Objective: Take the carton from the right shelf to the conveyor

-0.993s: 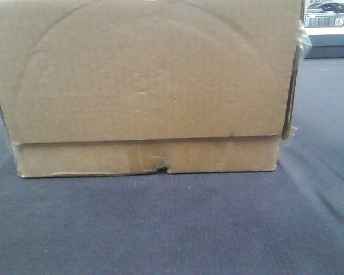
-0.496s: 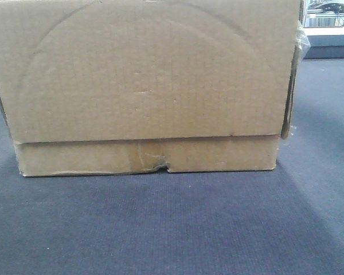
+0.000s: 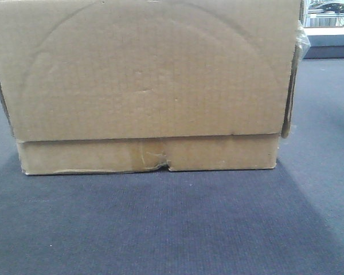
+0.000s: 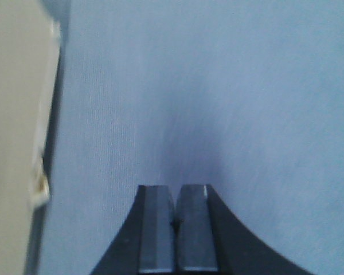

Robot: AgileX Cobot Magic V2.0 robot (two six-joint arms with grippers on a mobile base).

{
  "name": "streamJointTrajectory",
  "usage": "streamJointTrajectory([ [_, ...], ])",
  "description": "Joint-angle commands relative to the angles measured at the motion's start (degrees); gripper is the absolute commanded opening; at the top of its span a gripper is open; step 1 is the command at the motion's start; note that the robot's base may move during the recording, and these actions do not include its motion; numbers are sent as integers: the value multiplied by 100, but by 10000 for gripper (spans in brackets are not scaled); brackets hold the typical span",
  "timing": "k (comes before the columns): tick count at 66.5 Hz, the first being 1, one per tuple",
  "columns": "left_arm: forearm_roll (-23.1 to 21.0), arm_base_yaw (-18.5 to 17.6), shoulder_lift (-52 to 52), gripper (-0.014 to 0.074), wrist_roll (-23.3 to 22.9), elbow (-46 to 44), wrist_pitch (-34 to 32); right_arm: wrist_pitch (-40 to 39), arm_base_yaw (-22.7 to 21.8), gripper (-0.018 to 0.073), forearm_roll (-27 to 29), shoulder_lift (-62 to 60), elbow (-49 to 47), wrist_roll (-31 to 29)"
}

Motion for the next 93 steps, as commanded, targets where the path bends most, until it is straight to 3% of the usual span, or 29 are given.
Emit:
streamJointTrajectory([
  [1, -50, 15, -469, -1, 48, 669, -579, -642, -26, -69, -63, -460, 777, -80],
  [21, -138, 15, -2063, -1, 48, 2312, -1531, -2100, -26, -69, -72, -2412, 2980, -101],
  [34, -138, 15, -2992, -1, 48, 2774, -1658, -2281, -26, -69, -72, -3941, 3702, -101],
  [59, -127, 15, -4104, -1, 48, 2800, -1812, -2149, -26, -69, -72, -6543, 3835, -116],
  [93, -117, 15, -4178, -1, 48, 2800, -1890, -2173, -26, -69, -72, -6822, 3835, -116],
])
